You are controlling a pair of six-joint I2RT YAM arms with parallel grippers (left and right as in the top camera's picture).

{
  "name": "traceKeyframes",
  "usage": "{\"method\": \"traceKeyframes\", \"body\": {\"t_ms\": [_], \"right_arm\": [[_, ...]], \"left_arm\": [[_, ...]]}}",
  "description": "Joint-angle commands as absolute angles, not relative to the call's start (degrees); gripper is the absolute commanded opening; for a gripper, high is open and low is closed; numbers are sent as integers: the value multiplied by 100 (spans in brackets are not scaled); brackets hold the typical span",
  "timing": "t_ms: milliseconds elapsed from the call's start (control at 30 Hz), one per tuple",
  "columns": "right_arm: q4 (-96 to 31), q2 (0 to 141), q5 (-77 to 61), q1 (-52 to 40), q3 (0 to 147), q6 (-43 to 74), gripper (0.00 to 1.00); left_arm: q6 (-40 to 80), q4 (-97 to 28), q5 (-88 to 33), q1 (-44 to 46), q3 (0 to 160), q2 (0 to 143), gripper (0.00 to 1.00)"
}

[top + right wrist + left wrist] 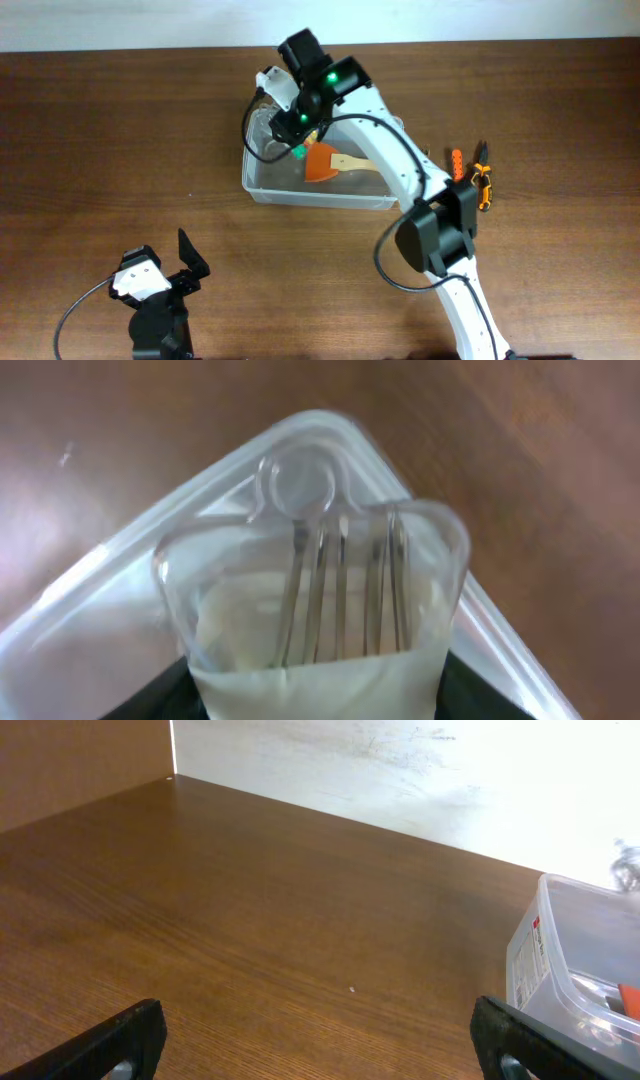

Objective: Pack container
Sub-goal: 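Carry the white packet into the container's left end and release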

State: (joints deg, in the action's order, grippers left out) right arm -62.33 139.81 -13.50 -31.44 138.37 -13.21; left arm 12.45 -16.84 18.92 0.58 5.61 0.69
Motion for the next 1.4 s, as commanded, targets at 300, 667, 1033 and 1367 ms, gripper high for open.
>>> {"method": "traceKeyframes", "body": {"t_ms": [300, 667, 1033, 1367], "right_arm": [[-5527, 14038, -1282, -3308, 12916, 2799, 33], [-5649, 14038, -1280, -3776, 12879, 2797, 48], [-5590, 14038, -1273, -3693, 12879, 2936, 70], [-5802, 13865, -1197, -3168, 13445, 2005, 67]], "left_arm": [[1194, -1671, 1933, 80, 532, 30, 99], [1194, -1671, 1933, 82, 532, 30, 99], [1194, -1671, 1933, 80, 532, 30, 99], [1194, -1671, 1933, 82, 532, 30, 99]]}}
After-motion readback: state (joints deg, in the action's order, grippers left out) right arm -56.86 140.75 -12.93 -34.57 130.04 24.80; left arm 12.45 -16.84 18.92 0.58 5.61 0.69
